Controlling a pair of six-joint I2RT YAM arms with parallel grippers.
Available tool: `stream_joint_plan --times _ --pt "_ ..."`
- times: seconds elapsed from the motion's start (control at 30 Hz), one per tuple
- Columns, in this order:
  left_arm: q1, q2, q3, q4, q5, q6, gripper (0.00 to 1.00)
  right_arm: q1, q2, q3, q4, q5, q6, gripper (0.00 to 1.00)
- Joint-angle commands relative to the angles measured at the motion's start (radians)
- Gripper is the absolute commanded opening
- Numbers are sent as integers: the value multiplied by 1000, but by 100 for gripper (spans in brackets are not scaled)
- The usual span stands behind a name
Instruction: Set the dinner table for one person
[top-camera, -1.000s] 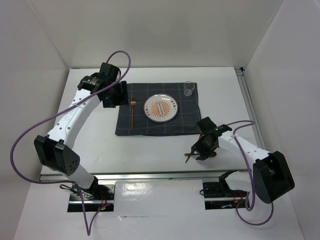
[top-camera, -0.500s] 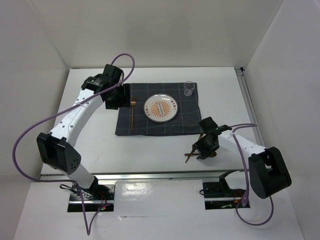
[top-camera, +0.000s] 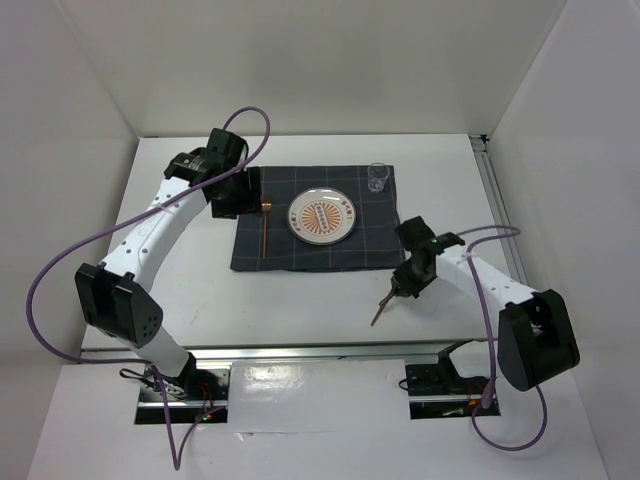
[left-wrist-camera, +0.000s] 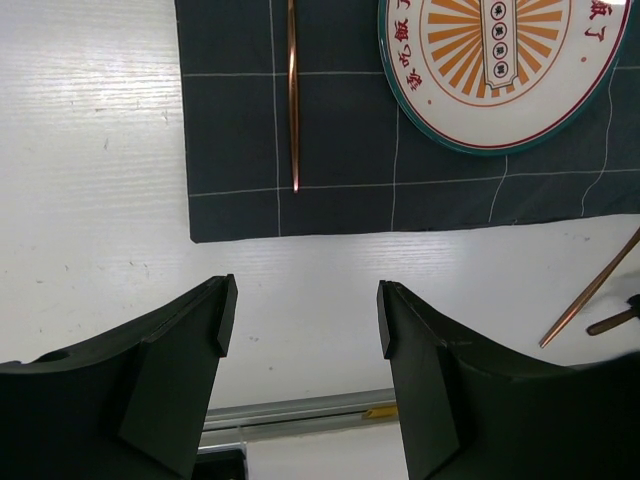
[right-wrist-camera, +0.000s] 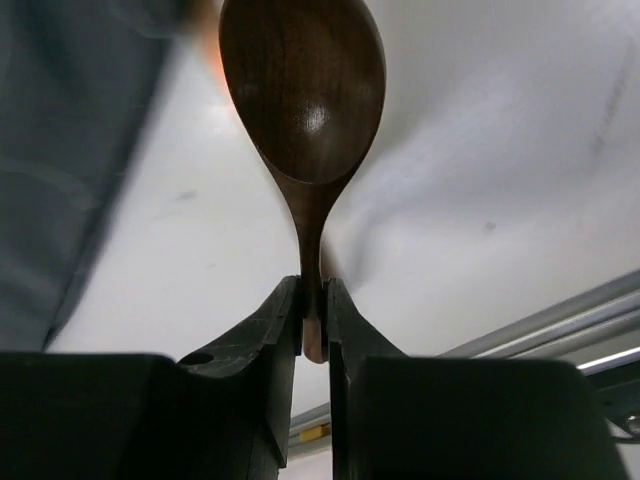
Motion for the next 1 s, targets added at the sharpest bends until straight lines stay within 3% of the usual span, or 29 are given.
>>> stream_joint_plan --times 0.0,0.13,0.2,0.33,0.57,0.77,0.9,0.97 --pt "-3 3 9 17 16 25 75 -6 -8 177 -39 99 -181 0" --pt "-3 3 9 27 37 25 75 4 103 328 76 -16 -575 0" --pt "-12 12 9 18 37 25 75 14 255 540 15 -30 -701 0" --pt "-21 3 9 18 28 6 75 23 475 699 -19 16 -859 0" --pt "-21 3 39 -28 8 -15 75 23 727 932 -8 50 -941 0" --pt "-21 3 39 -28 8 -15 75 23 834 972 4 75 -952 2" --pt "-21 3 30 -18 8 -6 75 23 859 994 -17 93 -920 17" --pt "-21 3 21 -18 8 -6 75 23 859 1003 -27 102 -909 33"
